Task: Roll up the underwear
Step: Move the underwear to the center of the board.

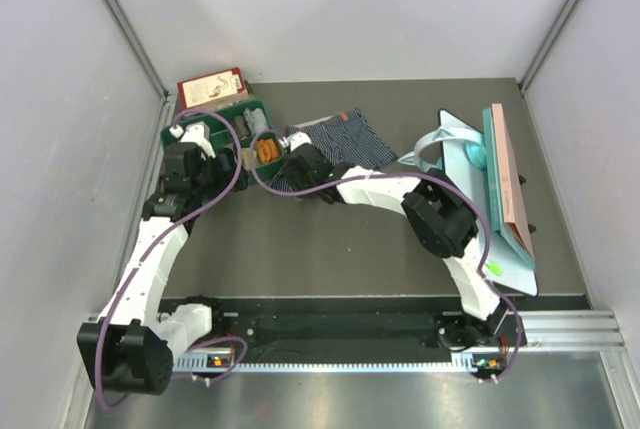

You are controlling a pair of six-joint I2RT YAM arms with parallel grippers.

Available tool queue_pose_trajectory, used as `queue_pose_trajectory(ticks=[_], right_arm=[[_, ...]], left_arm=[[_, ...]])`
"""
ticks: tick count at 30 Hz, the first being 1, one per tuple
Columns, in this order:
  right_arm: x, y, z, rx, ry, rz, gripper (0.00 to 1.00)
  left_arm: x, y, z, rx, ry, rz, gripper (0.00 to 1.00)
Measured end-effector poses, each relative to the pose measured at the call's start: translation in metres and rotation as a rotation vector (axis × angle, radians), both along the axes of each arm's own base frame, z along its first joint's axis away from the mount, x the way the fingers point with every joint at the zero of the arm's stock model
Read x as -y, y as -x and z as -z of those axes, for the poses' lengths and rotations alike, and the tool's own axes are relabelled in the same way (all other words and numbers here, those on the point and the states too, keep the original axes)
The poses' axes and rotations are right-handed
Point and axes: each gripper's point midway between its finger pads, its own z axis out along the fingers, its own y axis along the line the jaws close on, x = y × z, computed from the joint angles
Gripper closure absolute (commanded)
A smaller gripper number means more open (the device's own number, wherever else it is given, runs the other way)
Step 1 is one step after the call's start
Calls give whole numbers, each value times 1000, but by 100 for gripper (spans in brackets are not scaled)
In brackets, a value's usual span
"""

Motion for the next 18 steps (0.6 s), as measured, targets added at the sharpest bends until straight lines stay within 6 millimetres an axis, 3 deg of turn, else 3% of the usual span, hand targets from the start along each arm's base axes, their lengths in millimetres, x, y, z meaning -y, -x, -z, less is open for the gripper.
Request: queue_pose_trajectory(ticks=[6, 9, 14, 18], right_arm=[[-4, -1, 19, 5, 32, -54, 38], [-9, 0, 19, 4, 25, -90, 40], [-12, 1, 19, 4, 31, -117, 61], [-12, 0, 20, 4, 34, -117, 70]], left_arm=[[0, 3, -3, 13, 2, 3, 5], [0, 3, -4, 17, 2, 3, 5], [0, 3, -4, 16, 2, 3, 5], [0, 3, -4, 16, 2, 3, 5]])
